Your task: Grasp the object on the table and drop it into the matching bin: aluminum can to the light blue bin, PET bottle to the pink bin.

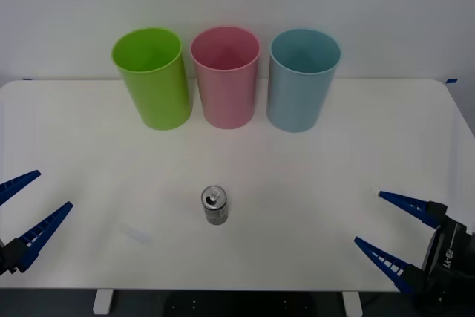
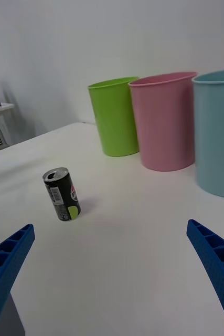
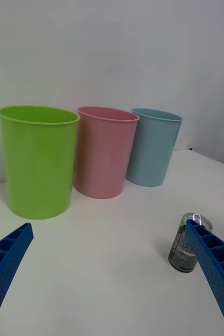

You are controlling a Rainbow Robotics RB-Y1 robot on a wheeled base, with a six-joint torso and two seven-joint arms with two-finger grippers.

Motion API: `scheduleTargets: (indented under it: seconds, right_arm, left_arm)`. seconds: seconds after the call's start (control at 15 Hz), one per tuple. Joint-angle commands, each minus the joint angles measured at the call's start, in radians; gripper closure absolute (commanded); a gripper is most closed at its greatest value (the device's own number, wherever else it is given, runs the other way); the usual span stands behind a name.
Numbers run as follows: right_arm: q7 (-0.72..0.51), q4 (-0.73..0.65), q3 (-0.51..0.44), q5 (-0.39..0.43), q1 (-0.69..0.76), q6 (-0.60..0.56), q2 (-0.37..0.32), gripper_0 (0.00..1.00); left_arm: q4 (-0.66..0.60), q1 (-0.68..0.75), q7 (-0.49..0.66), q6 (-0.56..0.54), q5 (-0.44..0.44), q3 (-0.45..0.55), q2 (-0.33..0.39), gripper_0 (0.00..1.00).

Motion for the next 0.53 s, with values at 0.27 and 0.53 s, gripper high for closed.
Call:
scheduleTargets:
  seconds: [0.27, 0.53]
  right_arm:
    - [0.101, -0.001, 0.135, 0.041, -0.031, 0.061, 0.000, 0.00]
    - [0.164, -0.001, 0.264, 0.064, -0.063, 0.185, 0.000, 0.00]
  left_arm:
    - [0.000, 0.000, 0.000, 0.000, 0.000, 0.000, 0.000, 0.00]
    - [0.000, 0.000, 0.000, 0.000, 0.000, 0.000, 0.000, 0.00]
